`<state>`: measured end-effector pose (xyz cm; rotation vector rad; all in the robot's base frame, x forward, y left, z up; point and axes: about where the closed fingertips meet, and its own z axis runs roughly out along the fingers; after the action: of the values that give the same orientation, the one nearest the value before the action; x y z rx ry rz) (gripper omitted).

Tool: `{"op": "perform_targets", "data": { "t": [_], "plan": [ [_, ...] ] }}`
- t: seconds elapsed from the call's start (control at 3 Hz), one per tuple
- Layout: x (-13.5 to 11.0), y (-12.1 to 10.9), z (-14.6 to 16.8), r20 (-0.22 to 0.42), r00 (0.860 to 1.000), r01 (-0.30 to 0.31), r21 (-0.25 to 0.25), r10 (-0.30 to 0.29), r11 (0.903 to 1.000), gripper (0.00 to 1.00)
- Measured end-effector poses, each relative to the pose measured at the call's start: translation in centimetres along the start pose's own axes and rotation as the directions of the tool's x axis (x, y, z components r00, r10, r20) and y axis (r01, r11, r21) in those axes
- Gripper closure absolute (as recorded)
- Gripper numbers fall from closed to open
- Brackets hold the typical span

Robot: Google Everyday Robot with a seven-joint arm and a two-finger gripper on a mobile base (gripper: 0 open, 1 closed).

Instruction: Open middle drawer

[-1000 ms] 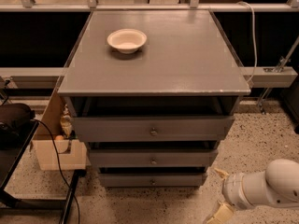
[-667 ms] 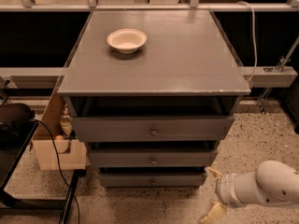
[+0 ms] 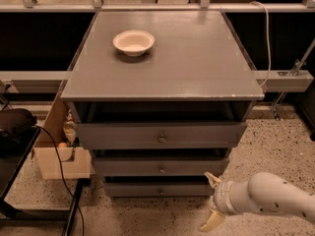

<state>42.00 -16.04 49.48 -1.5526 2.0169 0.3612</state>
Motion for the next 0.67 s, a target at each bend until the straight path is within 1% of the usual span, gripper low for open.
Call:
{"op": "perform_targets", "data": {
  "t": [0.33,0.67],
  "plan": [
    [0.1,-0.8,2.1,-0.064,0.995,0.085,0.053,-0.081,0.9950,0.00],
    [0.7,-1.3,4.6,-0.160,0.969,0.203,0.090,-0.187,0.9750,0.00]
  ]
}}
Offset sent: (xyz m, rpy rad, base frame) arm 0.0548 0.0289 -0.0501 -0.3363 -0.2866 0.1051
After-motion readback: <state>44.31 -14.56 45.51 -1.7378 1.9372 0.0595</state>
